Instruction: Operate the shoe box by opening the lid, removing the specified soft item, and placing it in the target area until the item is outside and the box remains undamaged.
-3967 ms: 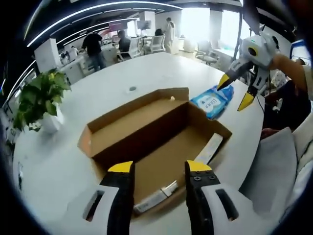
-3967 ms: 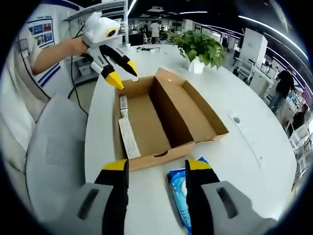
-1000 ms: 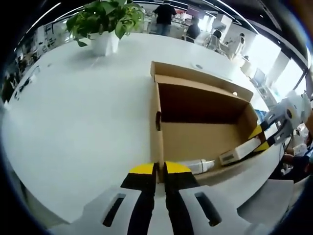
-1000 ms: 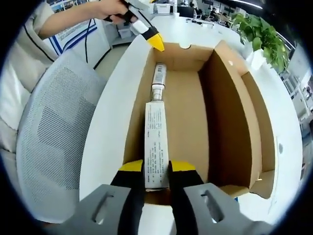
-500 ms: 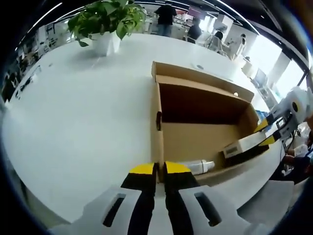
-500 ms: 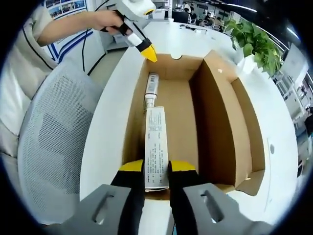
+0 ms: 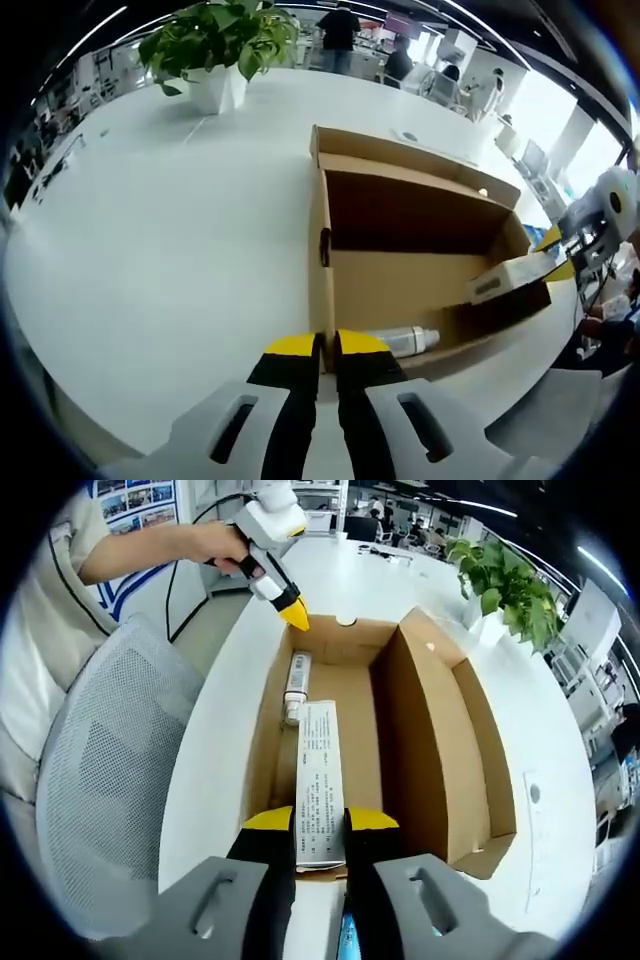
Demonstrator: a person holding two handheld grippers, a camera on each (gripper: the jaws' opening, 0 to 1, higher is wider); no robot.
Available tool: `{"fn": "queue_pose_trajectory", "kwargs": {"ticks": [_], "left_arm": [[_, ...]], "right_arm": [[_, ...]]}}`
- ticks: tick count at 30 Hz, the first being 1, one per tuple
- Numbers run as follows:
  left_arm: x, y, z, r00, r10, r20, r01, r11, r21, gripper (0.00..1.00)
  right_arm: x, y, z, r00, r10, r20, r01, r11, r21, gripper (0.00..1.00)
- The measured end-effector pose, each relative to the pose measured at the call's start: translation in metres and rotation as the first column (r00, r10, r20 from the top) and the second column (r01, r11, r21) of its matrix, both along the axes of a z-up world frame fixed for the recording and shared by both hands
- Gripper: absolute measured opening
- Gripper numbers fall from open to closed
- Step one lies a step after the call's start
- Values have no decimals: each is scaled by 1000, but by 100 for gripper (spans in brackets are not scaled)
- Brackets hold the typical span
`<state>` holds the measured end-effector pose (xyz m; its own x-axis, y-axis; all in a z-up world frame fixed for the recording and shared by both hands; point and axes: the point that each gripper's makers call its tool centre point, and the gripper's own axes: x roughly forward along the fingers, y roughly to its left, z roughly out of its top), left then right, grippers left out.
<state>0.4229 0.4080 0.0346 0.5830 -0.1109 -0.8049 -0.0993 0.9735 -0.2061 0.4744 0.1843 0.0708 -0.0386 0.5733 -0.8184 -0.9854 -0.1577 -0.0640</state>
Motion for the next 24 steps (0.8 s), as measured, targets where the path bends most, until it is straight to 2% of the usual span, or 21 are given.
{"fn": "queue_pose_trajectory", "kwargs": {"ticks": [14,24], "left_arm": [[0,-1,0,1000,-4,-5,4,1000,1,2],[0,-2,0,1000,-2,-6,2,1000,-5,3]], "right_arm": [[12,-7,32,999,-33,9,32,998,46,15],[28,-27,52,997,-81,20,79,995,68,15]]}}
